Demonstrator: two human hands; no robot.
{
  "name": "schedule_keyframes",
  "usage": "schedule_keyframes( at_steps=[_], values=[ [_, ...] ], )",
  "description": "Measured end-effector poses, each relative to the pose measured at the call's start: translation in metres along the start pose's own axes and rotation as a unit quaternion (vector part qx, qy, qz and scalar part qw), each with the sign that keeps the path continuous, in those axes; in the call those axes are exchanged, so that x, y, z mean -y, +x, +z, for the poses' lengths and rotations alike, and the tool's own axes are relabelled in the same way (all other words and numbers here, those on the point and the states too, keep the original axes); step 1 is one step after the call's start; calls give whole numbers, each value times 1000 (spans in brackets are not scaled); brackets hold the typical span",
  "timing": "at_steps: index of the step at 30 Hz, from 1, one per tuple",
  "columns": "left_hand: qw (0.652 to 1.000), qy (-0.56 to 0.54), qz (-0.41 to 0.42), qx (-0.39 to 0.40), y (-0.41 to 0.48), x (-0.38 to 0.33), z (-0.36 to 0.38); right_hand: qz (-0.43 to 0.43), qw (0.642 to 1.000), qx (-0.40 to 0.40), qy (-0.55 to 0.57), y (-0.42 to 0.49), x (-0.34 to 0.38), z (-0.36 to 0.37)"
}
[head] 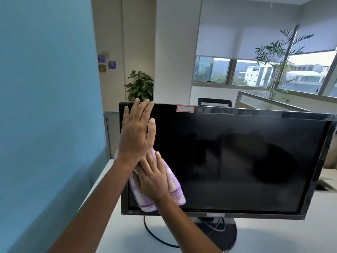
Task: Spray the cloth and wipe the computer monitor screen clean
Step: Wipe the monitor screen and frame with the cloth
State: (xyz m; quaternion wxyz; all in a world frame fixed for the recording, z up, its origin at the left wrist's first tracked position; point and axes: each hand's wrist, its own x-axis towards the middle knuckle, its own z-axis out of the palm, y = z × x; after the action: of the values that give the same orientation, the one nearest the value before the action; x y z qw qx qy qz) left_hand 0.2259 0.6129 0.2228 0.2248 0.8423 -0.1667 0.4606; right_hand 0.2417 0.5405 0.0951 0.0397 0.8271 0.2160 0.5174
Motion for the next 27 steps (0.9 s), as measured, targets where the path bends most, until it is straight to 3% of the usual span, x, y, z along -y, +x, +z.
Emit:
schedule_keyframes(
  at_steps=[4,9,13,16,19,23,25,27],
  values=[
    [998,-42,-37,-23,-27,10,7,-58,998,-15,-25,-11,-29,-2],
    [981,-151,-120,-35,-72,29,21,28,997,-52,-50,-40,-82,-10],
    [944,-263,-196,-32,-101,34,31,141,984,-85,-64,-66,-121,-13],
    [911,-327,-249,-43,-117,35,34,295,950,-96,-36,-78,-118,-15],
    [887,-361,-288,-30,-127,36,34,436,892,-108,48,-76,-94,-15],
    [861,-389,-326,-23,-137,37,35,551,815,-124,131,-56,-54,-15],
    [861,-382,-334,-24,-140,34,35,551,817,-100,137,-48,-33,-12],
    [863,-377,-337,-26,-143,31,35,503,855,-48,117,-46,-11,-8]
  ],
)
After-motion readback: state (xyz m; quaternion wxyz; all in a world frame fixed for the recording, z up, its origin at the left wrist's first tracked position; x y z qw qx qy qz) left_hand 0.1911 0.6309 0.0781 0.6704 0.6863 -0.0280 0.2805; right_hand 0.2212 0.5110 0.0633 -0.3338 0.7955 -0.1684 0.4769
